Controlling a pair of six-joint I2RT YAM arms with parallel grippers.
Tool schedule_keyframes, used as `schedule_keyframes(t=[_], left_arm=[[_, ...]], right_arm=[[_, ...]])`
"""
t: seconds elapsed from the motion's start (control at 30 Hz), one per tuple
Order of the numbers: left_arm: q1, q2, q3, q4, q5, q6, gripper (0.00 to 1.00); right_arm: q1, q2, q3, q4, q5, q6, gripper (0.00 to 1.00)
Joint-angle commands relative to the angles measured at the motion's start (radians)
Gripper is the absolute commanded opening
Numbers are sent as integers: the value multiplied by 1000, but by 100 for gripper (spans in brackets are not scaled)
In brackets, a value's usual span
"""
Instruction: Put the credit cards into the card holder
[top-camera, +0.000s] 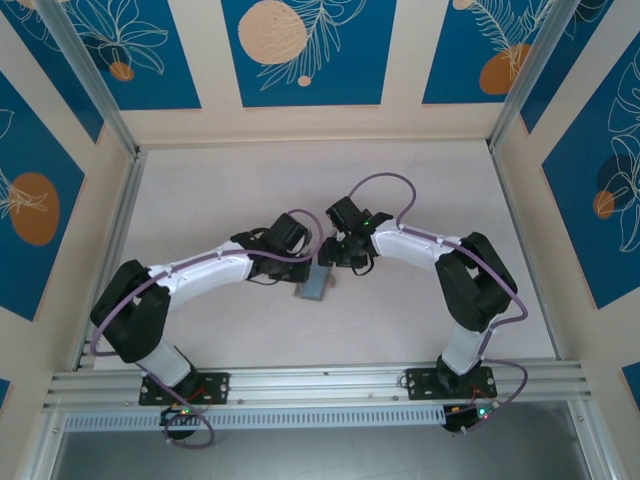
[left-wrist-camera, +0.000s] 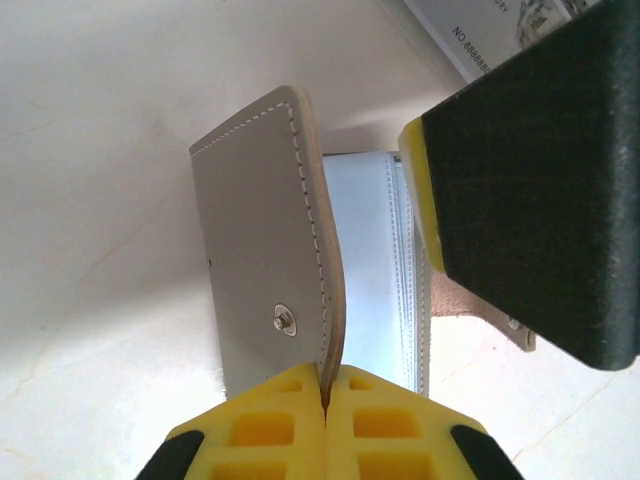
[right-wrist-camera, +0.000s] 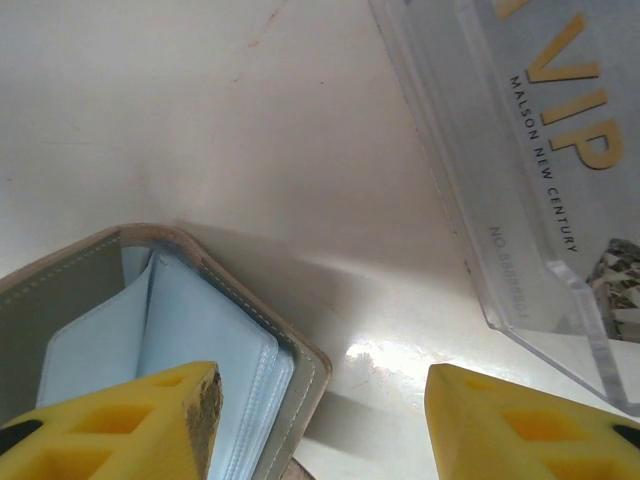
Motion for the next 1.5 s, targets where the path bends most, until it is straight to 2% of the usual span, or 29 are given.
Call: schedule_keyframes(t=[0.0, 0.23, 0.47, 0.57, 0.73, 0.87, 1.03, 1.47], left_arm=[[-8, -1, -16, -33, -52, -19, 0], [2, -34, -53, -11, -52, -66, 0], [10, -34, -70, 11, -38, -86, 0], [11, -38, -79, 22, -34, -99, 0], [21, -67, -117, 44, -46, -129, 0], [23, -82, -132, 48, -47, -132, 0], [28, -115, -168, 49, -70, -146, 0], [82, -209, -310, 78, -86, -148, 0]], right_arm=[[-5, -52, -6, -38, 26, -24, 57], [11, -101, 0, -63, 64, -37, 57], [40, -75, 22, -11, -65, -45, 54], [42, -59, 21, 20, -109, -33, 48], [42, -15, 22, 41, -133, -16, 28], [45, 19, 28, 59, -146, -7, 19], [50, 66, 44, 74, -164, -2, 17], [90, 147, 105, 26, -103, -10, 14]])
